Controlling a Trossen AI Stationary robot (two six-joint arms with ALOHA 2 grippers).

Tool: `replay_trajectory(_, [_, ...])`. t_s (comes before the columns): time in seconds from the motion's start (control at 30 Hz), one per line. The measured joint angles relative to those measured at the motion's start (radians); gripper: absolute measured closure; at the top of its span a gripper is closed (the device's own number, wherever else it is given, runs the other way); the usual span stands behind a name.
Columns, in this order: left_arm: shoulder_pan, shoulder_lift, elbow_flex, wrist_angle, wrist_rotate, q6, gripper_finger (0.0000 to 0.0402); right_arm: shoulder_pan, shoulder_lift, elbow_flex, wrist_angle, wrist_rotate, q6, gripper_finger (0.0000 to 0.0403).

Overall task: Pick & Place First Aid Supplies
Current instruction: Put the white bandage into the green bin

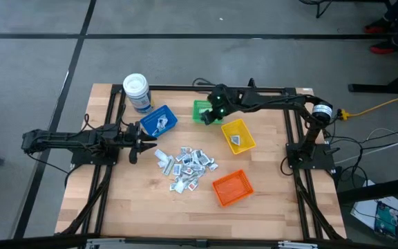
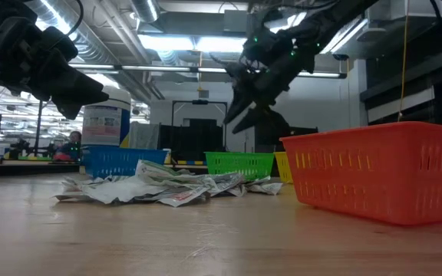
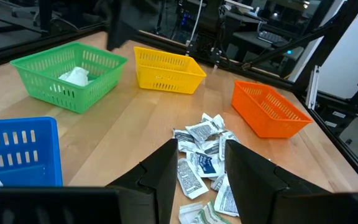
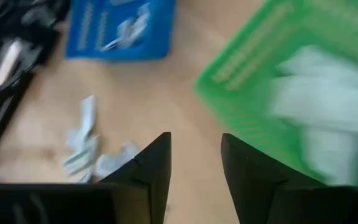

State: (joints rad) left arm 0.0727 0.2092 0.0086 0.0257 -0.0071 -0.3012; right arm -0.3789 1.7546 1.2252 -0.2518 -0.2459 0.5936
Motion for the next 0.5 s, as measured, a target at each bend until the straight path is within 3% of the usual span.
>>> replay_trajectory(0.5, [0.000, 0.000, 0.000, 0.000, 0.000, 0.000, 0.0274, 0.229, -0.001, 0.053, 0.008, -0.019, -0.385, 0.0260])
